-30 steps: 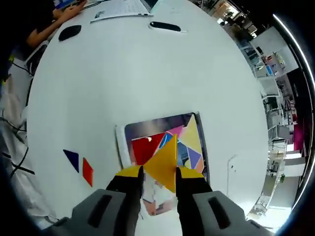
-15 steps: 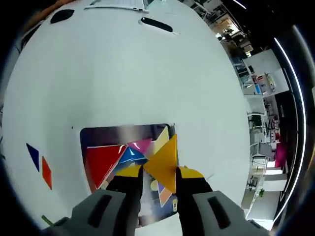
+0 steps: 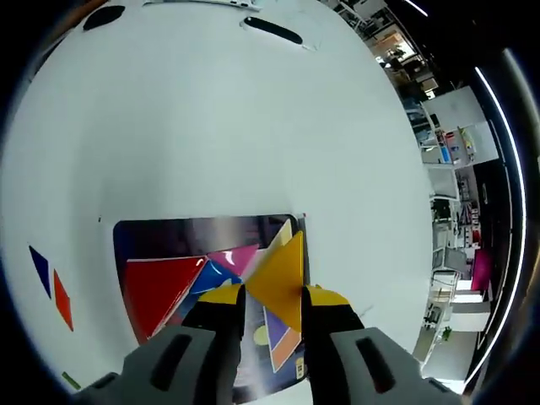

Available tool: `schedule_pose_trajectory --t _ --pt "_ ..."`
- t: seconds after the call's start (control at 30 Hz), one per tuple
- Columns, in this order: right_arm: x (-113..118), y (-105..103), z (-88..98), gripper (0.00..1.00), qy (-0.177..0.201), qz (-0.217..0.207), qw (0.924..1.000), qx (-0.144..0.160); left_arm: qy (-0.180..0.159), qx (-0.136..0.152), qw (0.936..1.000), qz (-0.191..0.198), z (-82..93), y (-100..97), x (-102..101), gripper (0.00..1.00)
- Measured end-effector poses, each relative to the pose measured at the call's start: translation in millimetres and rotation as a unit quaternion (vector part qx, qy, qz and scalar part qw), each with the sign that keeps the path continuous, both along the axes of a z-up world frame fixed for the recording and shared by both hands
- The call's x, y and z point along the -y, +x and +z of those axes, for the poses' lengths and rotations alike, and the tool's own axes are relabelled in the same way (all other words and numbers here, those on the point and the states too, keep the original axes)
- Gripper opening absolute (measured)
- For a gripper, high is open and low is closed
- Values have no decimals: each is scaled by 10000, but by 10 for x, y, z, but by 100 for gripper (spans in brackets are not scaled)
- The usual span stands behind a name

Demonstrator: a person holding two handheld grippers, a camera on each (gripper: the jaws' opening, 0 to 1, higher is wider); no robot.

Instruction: Pick up the tangram pieces one by one and place each piece onto its matching region on the pattern sheet, fitting the shapes together until the outline on the sheet is completely filled by the tangram pieces

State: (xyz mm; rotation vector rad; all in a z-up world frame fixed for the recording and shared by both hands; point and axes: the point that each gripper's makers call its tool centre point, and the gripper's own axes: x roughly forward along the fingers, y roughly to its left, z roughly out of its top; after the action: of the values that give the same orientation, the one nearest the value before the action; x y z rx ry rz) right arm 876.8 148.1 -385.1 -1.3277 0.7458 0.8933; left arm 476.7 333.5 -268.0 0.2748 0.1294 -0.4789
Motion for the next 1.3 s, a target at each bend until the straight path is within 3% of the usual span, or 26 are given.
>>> schedule_pose_trajectory --t 0.43,0.6,1.3 --pt "-62 48 10 28 -123 375 9992 109 14 22 10000 19 8 3 4 28" --pt "-53 58 13 28 -107 282 9994 157 9 13 10000 22 5 5 0 28" --pt "-64 76 17 28 -200 660 9975 165 18 17 10000 12 16 22 -1 28"
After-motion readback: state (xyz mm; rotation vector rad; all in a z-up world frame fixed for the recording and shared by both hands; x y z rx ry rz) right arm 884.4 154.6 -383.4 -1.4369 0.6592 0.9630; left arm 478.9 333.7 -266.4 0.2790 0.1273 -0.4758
